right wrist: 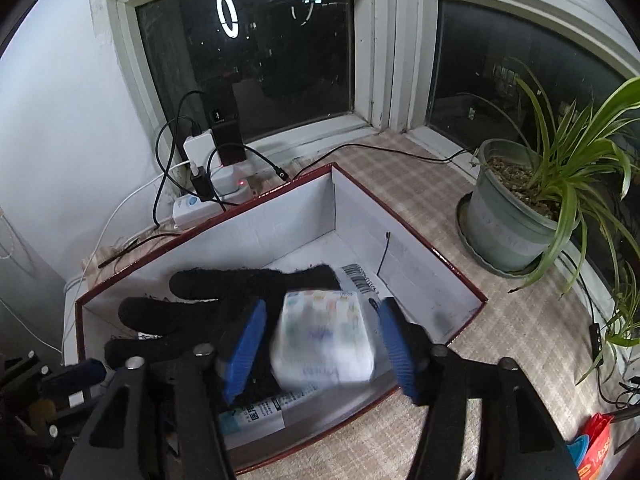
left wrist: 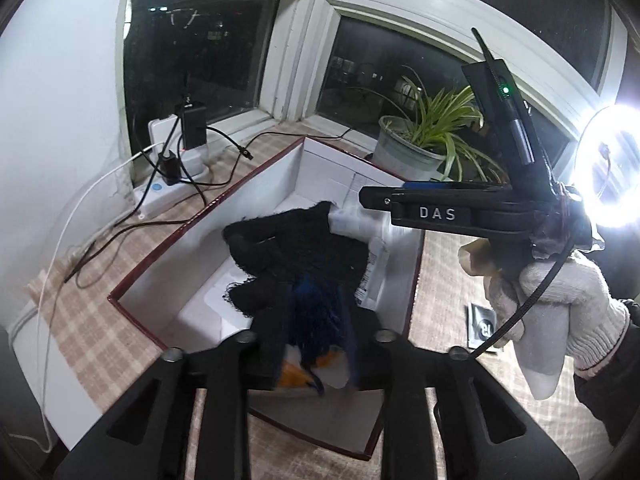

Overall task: Organize soft objects
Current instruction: 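Carry the tissue pack and earplugs over the box with both grippers, then open both grippers to drop the tissue pack and earplugs into the box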

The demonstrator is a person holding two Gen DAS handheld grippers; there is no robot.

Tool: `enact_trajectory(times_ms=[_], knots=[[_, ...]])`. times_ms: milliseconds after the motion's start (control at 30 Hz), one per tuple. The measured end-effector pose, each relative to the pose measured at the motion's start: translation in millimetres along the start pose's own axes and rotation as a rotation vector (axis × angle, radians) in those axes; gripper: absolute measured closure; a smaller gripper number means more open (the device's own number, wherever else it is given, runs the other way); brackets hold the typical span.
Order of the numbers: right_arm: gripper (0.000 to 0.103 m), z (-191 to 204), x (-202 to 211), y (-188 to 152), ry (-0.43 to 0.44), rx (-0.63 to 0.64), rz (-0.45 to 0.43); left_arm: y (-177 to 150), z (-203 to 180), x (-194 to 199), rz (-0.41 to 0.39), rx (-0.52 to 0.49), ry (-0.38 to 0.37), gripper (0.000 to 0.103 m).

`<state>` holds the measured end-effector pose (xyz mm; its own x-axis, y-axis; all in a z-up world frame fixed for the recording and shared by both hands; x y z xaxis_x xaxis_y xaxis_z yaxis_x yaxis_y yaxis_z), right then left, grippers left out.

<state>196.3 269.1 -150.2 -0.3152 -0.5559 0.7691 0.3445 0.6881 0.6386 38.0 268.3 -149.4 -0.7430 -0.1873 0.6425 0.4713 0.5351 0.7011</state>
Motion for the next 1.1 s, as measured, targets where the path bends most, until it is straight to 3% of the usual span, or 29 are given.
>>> enact_trajectory(times_ms=[100,200,533,633,867,1100], knots=[[0.040,-1,3,2,-0.002,-0.003,-0.010,1,3,1,-0.007,0.004,0.013,0.064],[0.040,-4,7,2,-0.007,-0.011,-0.016,3,4,3,-0.010,-0.009,0.046,0.033],[0.039,-20,35,-7,-0.025,-0.042,-0.055,10,-4,12,0.005,-0.075,0.198,0.026],[0.039,-33,50,-15,-0.029,-0.071,-0.069,14,-13,20,-0.043,-0.113,0.237,0.026],[0.039,-68,95,-41,-0.061,-0.145,-0.109,15,-51,33,-0.101,-0.203,0.218,0.026],[0.034,-116,142,-88,-0.125,-0.228,-0.136,5,-109,37,-0.140,-0.320,0.134,0.026]])
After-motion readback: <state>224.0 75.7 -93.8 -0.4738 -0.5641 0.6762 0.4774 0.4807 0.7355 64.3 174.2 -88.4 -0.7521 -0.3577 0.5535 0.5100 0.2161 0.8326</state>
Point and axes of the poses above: each gripper's, at about its wrist camera, not at the fingertips, and x roughly against the way its jaws point, z to its left, y to its top, the point moved 6 cm from there along -x, roughly the way its jaws point, and after that the axes turned 8 degrees about -y, right-handed, at the moved point
